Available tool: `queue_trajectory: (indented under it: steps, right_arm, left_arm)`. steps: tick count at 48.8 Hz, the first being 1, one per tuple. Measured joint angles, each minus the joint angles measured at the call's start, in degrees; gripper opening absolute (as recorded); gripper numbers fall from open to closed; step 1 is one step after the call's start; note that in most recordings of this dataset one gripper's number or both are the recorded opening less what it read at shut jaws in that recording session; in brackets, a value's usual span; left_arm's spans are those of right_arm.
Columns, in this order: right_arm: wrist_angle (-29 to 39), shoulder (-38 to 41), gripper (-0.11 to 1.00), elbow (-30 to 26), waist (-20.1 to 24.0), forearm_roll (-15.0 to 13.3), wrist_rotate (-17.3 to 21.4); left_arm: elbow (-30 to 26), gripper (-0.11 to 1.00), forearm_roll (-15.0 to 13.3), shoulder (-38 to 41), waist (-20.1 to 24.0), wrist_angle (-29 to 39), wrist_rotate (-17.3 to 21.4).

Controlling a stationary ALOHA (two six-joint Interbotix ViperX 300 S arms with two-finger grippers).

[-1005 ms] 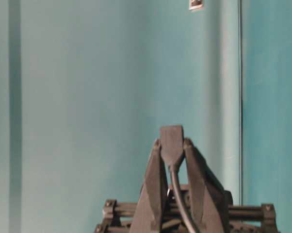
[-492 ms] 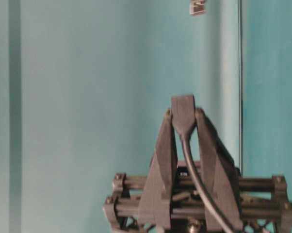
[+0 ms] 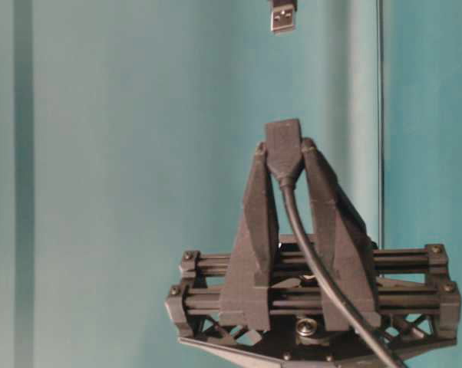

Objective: Insert the USB using both arms.
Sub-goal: 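Raise and rotate both grippers, pointing the connectors toward each other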

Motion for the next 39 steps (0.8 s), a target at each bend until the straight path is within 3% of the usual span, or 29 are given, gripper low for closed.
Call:
queue_trajectory:
  steps: [15, 39]
  right_arm:
    - [-2.2, 0.0, 0.21, 0.0, -1.3, -2.1, -0.1]
    - [-5.0, 0.0, 0.21, -1.5, -1.4, -2.9, -0.6]
  left_arm:
    - [-1.7, 0.23, 1.0, 1.1, -0.2, -0.3, -0.9]
    - [-3.8, 0.23, 1.1, 3.3, -0.2, -2.3, -0.9]
